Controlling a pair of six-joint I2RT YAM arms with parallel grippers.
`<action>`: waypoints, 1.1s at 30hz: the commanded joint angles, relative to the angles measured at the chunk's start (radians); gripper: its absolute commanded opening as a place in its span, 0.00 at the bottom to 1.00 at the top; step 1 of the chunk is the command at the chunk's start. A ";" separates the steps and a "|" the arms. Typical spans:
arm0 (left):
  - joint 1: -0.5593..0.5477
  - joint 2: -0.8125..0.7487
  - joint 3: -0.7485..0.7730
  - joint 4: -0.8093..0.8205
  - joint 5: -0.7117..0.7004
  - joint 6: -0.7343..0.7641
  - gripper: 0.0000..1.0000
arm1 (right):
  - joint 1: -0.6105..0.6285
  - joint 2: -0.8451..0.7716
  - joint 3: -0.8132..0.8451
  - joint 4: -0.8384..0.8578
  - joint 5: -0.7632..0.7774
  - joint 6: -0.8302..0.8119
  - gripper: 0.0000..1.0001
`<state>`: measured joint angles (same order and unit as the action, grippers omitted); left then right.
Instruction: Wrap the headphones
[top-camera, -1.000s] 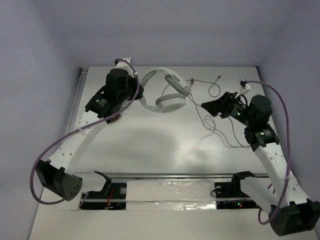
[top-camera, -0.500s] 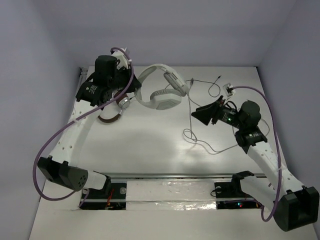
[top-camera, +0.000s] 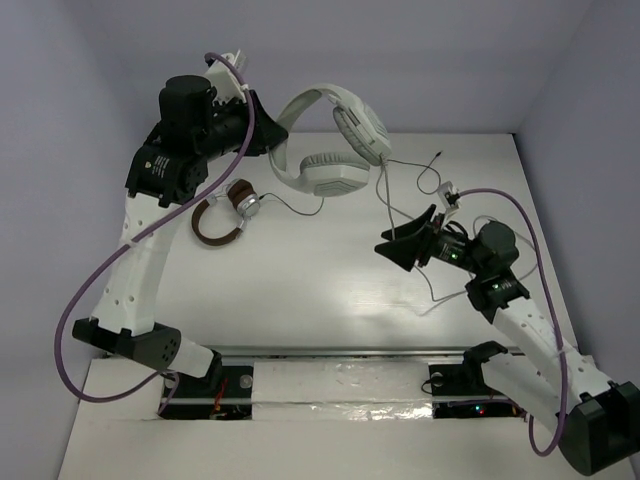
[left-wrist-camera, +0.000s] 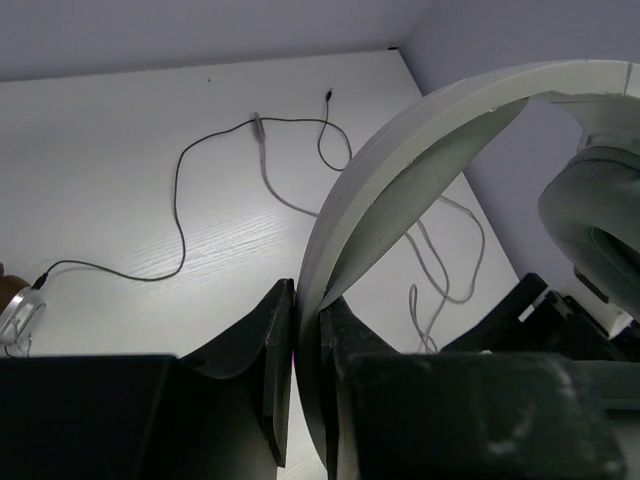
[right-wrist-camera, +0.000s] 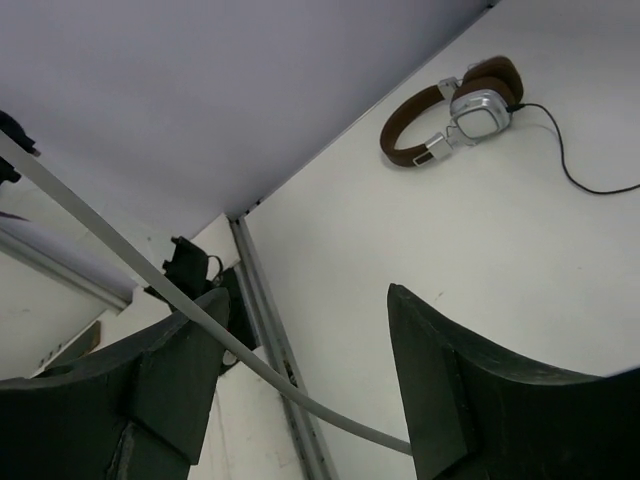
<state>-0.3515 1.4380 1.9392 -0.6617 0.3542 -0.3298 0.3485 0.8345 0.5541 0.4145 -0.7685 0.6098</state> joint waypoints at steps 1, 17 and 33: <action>0.003 -0.024 0.069 0.033 0.065 -0.066 0.00 | 0.009 0.018 0.000 0.061 0.057 -0.035 0.71; 0.042 0.067 0.297 0.123 0.123 -0.173 0.00 | 0.055 0.086 -0.132 0.138 0.179 0.008 0.52; 0.065 -0.220 -0.583 0.278 -0.239 -0.083 0.00 | 0.164 0.017 0.505 -0.787 0.814 -0.194 0.00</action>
<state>-0.2893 1.3315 1.4628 -0.4736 0.1806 -0.4259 0.5083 0.8043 0.9039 -0.1856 -0.1825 0.5217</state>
